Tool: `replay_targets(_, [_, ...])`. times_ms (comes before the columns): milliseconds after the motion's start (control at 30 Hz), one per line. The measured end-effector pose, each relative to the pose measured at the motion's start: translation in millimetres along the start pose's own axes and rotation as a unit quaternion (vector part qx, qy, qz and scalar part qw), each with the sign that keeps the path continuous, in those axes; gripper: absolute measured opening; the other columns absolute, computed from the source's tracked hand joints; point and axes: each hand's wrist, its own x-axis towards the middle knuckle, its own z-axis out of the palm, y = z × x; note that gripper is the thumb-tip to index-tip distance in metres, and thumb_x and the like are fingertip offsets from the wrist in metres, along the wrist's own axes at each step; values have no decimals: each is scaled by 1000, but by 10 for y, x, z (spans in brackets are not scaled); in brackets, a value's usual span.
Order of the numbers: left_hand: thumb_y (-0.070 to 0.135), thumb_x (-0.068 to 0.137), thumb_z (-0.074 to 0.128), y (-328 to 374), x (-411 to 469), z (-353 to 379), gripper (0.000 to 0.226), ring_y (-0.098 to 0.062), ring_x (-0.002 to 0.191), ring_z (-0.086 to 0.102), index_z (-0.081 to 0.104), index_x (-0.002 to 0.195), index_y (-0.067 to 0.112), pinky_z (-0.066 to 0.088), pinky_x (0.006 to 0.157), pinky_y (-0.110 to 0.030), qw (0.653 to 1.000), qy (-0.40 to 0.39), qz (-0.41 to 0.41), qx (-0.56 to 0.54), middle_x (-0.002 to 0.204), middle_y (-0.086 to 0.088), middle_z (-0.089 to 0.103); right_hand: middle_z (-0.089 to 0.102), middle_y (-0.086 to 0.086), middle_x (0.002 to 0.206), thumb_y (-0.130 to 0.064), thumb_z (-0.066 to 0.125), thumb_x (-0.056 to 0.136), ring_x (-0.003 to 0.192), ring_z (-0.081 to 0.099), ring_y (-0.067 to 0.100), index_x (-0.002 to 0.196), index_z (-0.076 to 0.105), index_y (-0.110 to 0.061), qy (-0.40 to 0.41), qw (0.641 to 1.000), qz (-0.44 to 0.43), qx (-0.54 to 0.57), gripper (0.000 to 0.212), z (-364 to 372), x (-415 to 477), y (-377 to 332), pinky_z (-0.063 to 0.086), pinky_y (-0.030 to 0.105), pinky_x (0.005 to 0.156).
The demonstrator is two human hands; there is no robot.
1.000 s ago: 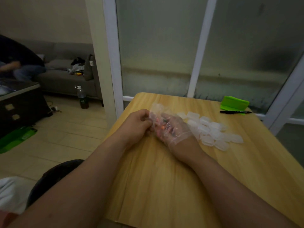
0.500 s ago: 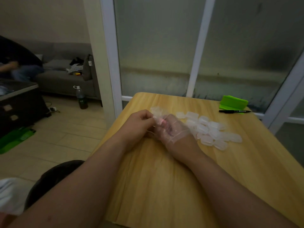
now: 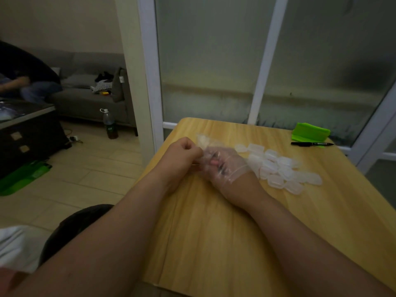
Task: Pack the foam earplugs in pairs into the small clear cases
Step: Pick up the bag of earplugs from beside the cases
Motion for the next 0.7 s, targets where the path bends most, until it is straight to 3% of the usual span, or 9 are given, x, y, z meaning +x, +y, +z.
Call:
replay_targets(100, [5, 94, 61, -19, 16, -11, 10, -30, 87, 71, 54, 91, 11, 65, 75, -39, 999, 28, -6, -21, 93, -18, 67, 65, -9, 90, -50, 52, 102, 82, 63, 14, 91, 67, -35, 23, 999, 36, -19, 23, -10, 6, 57, 50, 28, 68])
replay_targets(167, [5, 95, 58, -34, 36, -35, 10, -31, 95, 76, 52, 91, 12, 65, 83, -48, 997, 39, -22, -56, 100, -19, 76, 67, 1, 99, -45, 53, 96, 86, 66, 20, 100, 69, -27, 30, 998, 49, -11, 24, -76, -95, 48, 56, 38, 74])
replay_targets(267, [4, 97, 54, -21, 20, -19, 12, -21, 82, 77, 49, 90, 12, 63, 74, -41, 997, 21, -22, -72, 86, -5, 80, 65, -2, 95, -35, 62, 99, 84, 66, 21, 99, 63, -27, 8, 998, 50, -25, 9, -133, -134, -22, 57, 40, 75])
replay_targets(367, [5, 96, 56, -9, 8, 17, 11, -23, 79, 72, 52, 89, 11, 59, 66, -33, 998, 17, -3, -55, 88, -10, 74, 62, -12, 85, -56, 51, 97, 79, 66, 17, 92, 62, -34, -18, 998, 63, -25, 25, -114, -2, -191, 55, 30, 70])
replay_targets(433, [13, 93, 66, -16, 17, 13, 11, -32, 85, 70, 56, 89, 10, 62, 74, -42, 999, 46, 17, -3, 91, -18, 68, 64, -5, 86, -57, 44, 96, 78, 64, 20, 89, 65, -28, -34, 990, 66, -116, 37, -102, 38, -205, 55, 36, 69])
replay_targets(533, [25, 87, 76, -46, 44, -22, 25, -33, 98, 71, 59, 90, 7, 59, 90, -52, 993, 110, 22, 38, 101, -18, 72, 66, 1, 98, -39, 57, 101, 85, 65, 22, 101, 61, -24, -16, 982, 96, -162, 16, -120, 41, -112, 57, 40, 74])
replay_targets(633, [23, 87, 70, -73, 71, -74, 20, -26, 90, 71, 60, 92, 6, 59, 89, -56, 984, 176, 2, 35, 100, -17, 72, 65, -3, 100, -31, 63, 100, 85, 67, 18, 105, 60, -27, -29, 988, 77, -134, 7, -113, 90, -68, 57, 37, 74])
replay_targets(700, [24, 87, 67, -95, 91, -105, 24, -26, 81, 65, 61, 97, 3, 59, 87, -57, 978, 205, -14, 42, 97, -18, 70, 62, -7, 111, -36, 63, 100, 93, 66, 15, 112, 65, -33, -55, 990, 51, -117, 13, -119, 134, -82, 56, 34, 80])
